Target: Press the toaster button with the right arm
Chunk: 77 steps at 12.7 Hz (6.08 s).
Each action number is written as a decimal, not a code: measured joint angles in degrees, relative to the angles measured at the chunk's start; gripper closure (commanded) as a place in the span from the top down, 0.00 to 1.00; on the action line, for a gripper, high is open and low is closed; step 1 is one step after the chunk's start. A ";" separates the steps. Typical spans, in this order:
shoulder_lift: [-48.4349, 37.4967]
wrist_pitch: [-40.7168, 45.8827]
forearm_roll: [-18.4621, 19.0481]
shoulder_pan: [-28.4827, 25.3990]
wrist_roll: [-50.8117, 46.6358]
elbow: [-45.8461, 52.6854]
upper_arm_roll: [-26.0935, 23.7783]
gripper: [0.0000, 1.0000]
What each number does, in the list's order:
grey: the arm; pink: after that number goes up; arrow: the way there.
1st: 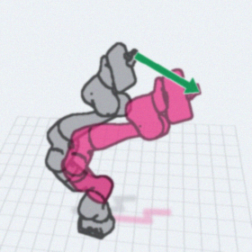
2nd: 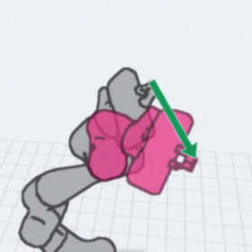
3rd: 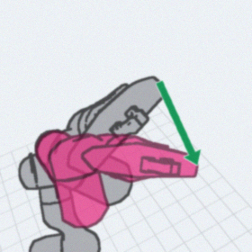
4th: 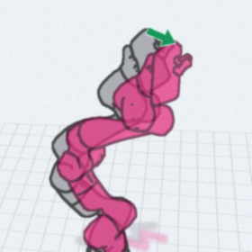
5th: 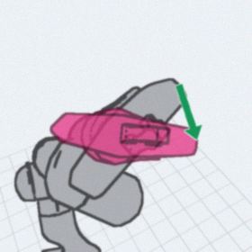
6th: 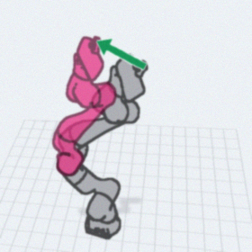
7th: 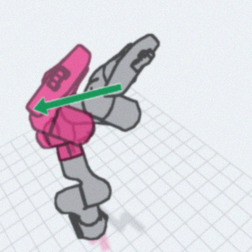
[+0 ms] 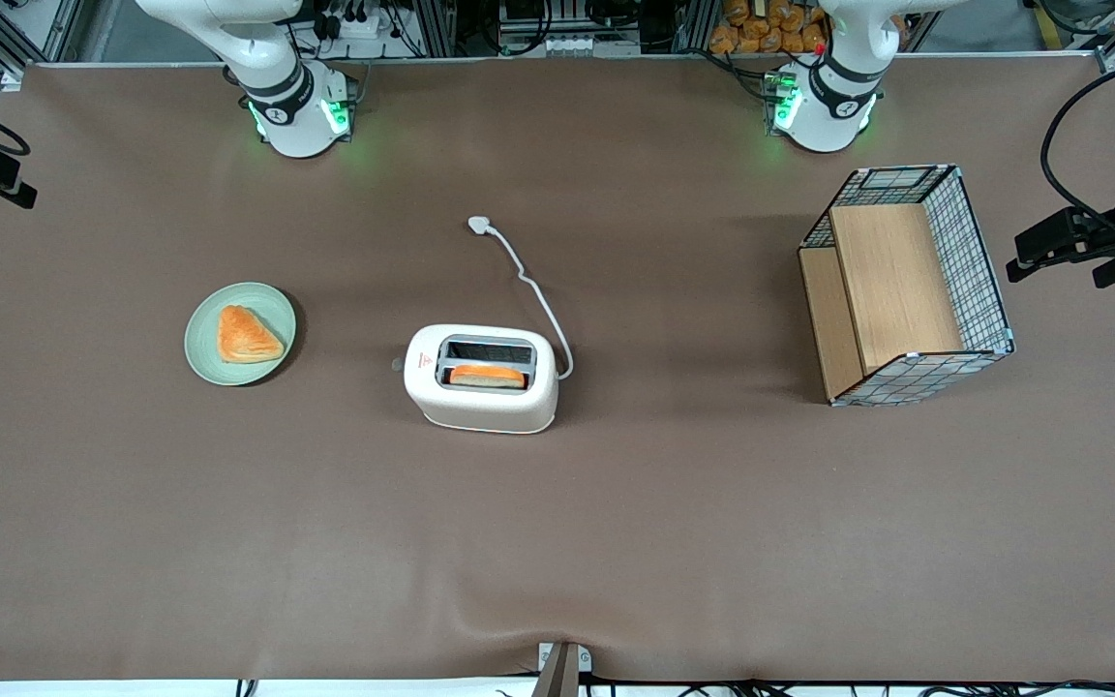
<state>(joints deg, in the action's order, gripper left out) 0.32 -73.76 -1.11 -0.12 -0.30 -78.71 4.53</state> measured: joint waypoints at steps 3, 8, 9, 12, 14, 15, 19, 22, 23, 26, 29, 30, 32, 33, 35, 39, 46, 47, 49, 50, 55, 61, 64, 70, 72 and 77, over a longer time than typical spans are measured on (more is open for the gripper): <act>0.06 0.04 -0.03 0.00 0.00 -0.18 -0.02 1.00; 0.44 4.05 -4.61 -0.16 0.00 -1.64 -0.71 1.00; 0.57 4.24 -5.57 -0.33 0.00 -2.52 -0.93 1.00; 1.59 4.15 -10.46 -0.68 -0.05 -5.93 -1.16 1.00; 3.24 3.11 -14.68 -0.72 -0.19 -8.38 -1.18 1.00; 4.28 1.95 -16.77 -0.75 -0.20 -9.54 -1.20 1.00; 10.30 -2.30 -24.89 -1.30 -0.21 -13.92 -1.73 1.00; 16.86 -5.55 -31.80 -3.07 -0.24 -14.45 -1.84 1.00; 19.05 -6.71 -34.59 -3.33 -0.24 -14.46 -1.85 1.00; 23.03 -7.85 -38.59 -3.47 -0.15 -14.41 -1.84 0.78; 24.19 -9.86 -39.17 -4.15 -0.11 -14.38 -1.85 0.14; 24.46 -10.45 -39.64 -4.40 0.11 -14.38 -1.86 0.00; 24.80 -11.14 -40.32 -5.17 1.26 -14.38 -1.88 0.00; 25.02 -11.35 -40.33 -5.59 2.02 -14.38 -1.88 0.00; 25.68 -12.46 -40.33 -6.56 4.21 -14.38 -1.89 0.00; 27.96 -16.61 -40.33 -7.92 8.16 -14.42 -1.90 0.00; 32.10 -23.42 -40.91 -10.10 10.85 -14.42 -2.05 0.00; 32.27 -23.90 -41.04 -10.77 10.85 -14.42 -2.05 0.00; 32.55 -24.22 -41.15 -11.19 10.85 -14.42 -2.04 0.00; 32.87 -24.22 -41.19 -11.18 10.86 -14.43 -1.98 0.00; 35.09 -24.44 -42.77 -11.17 11.92 -14.43 -1.89 0.00; 36.02 -25.29 -43.07 -11.16 13.17 -14.42 -1.88 0.00; 36.84 -25.81 -43.48 -11.15 14.26 -14.43 -1.86 0.00; 38.69 -26.51 -45.42 -10.89 16.55 -14.50 -1.62 0.00; 38.86 -26.50 -45.95 -10.81 16.58 -14.58 -1.53 0.00; 39.01 -26.99 -46.38 -10.76 17.58 -14.89 -1.52 0.00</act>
<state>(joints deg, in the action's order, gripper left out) 39.33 -100.75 -47.49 -10.88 17.28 -93.60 3.01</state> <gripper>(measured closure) 0.991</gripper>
